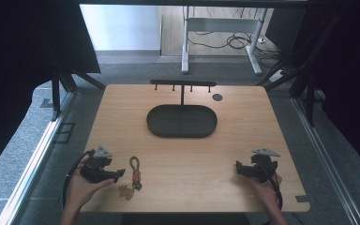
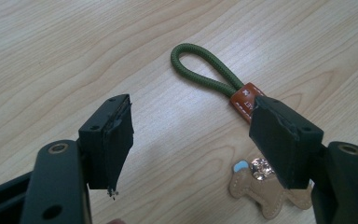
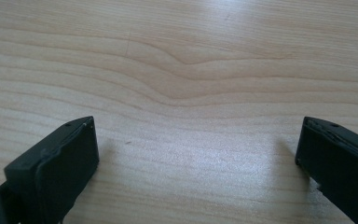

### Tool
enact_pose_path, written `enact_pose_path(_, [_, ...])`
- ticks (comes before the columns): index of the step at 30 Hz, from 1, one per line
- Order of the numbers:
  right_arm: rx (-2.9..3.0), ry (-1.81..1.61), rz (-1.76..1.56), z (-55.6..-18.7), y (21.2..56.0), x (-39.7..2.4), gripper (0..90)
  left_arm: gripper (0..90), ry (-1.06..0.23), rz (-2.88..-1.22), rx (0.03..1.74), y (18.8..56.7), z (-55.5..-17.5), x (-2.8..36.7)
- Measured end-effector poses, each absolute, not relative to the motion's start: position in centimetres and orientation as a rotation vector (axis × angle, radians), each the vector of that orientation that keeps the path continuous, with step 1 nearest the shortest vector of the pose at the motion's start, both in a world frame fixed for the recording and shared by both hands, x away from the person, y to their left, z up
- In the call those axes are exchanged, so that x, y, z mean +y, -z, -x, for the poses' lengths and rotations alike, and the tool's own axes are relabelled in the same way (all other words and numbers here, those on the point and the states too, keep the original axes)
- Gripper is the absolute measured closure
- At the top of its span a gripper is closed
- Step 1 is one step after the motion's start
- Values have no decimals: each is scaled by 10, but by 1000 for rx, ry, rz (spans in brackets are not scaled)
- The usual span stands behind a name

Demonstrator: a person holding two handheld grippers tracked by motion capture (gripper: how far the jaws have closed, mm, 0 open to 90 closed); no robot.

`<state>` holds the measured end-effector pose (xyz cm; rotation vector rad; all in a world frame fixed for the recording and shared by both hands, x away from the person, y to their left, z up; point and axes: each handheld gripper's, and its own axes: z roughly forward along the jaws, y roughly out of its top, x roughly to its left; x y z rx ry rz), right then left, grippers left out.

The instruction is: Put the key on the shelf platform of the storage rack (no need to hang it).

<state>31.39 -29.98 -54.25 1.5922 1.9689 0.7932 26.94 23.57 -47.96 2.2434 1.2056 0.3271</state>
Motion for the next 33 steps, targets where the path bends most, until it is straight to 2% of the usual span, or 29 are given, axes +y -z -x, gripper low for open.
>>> enact_pose_path(6, [2009,-809,-1558,-317,543,-300,0,304,-334,-2221,1313,478,-265,232])
enact_pose_path(13, [2017,-815,-1547,-317,542,-300,0,315,-299,-2247,1346,475,-258,220])
enact_pose_path(19, [1986,-807,-1571,-312,542,-300,6,342,-260,-2260,1490,472,-257,201])
enact_pose_path(33, [1986,-806,-1571,-312,542,-300,5,366,-215,-2294,1539,482,-273,164])
